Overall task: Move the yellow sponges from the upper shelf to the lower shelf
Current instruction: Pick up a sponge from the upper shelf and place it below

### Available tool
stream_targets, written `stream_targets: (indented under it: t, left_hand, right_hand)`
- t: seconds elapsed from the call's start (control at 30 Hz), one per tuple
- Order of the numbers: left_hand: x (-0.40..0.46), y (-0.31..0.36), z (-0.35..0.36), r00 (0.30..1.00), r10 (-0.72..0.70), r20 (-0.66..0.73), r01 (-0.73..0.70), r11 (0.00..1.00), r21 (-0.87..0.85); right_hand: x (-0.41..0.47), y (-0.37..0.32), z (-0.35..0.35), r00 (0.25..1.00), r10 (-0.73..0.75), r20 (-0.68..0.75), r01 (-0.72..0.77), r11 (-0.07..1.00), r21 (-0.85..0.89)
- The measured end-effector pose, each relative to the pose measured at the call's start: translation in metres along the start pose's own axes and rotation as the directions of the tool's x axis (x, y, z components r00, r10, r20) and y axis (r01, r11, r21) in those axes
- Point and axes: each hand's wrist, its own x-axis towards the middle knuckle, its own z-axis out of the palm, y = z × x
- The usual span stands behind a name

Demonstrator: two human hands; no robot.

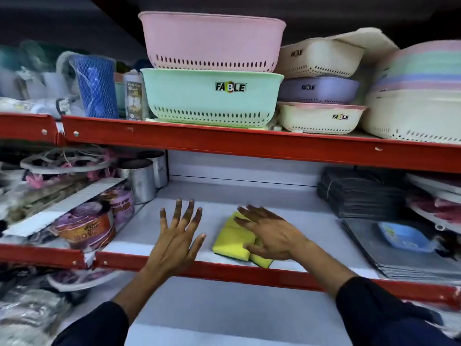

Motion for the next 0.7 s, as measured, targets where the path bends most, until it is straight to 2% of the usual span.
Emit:
stream_targets:
  t: [0.13, 0.3, 0.43, 0.57, 0.7]
  left_hand:
    - [0.004, -0.011, 0.018, 0.998, -0.022, 0.057, 0.021, 1.000, 0.015]
    - [0.003, -0.016, 0.031, 0.997, -0.041, 0.064, 0.045, 0.997, -0.063]
    - [0.006, -0.016, 0.034, 0.996, -0.040, 0.080, 0.048, 0.993, -0.107]
    - [0.002, -0.017, 0.034, 0.995, -0.050, 0.091, 0.059, 0.992, -0.110]
    - [0.003, -0.016, 0.031, 0.991, -0.067, 0.117, 0.083, 0.987, -0.136]
  right_hand:
    - [0.016, -0.017, 0.024, 0.991, 0.100, 0.084, -0.103, 0.994, 0.032]
    - [0.026, -0.029, 0.033, 0.987, 0.136, 0.086, -0.131, 0.989, -0.069]
    - [0.031, -0.029, 0.039, 0.975, 0.204, 0.085, -0.205, 0.979, 0.004]
    - [0.024, -0.033, 0.032, 0.960, 0.274, -0.056, -0.266, 0.955, 0.129]
    - [0.005, -0.048, 0.020, 0.909, 0.335, -0.250, -0.266, 0.925, 0.273]
